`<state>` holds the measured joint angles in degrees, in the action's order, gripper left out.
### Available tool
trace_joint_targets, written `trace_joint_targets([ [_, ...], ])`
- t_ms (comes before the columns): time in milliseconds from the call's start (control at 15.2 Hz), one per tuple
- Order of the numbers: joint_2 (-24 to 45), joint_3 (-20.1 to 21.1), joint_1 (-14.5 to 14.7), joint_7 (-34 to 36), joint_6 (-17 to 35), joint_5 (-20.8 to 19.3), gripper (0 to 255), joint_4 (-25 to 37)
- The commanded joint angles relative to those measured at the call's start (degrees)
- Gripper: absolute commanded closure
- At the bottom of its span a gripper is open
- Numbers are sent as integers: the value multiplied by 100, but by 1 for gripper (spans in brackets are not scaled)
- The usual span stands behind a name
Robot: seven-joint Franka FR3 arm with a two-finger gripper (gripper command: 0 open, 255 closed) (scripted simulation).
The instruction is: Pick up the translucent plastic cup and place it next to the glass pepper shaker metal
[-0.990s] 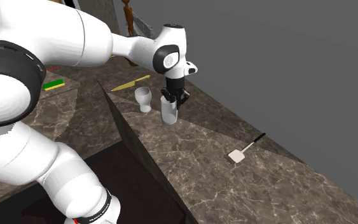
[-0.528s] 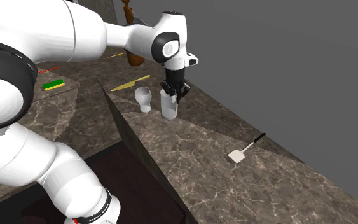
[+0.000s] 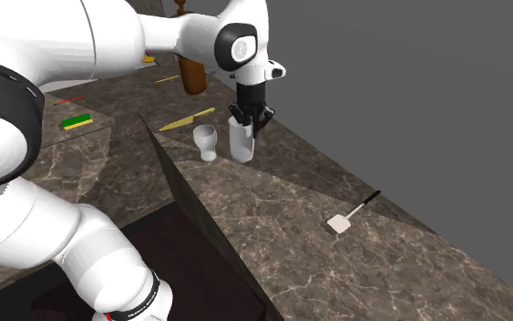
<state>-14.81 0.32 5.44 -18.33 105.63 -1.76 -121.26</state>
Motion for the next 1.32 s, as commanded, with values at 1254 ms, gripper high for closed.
trace_joint_targets([
  [1254, -502, -1273, -763, -1892, -473, -448, 255, 72],
])
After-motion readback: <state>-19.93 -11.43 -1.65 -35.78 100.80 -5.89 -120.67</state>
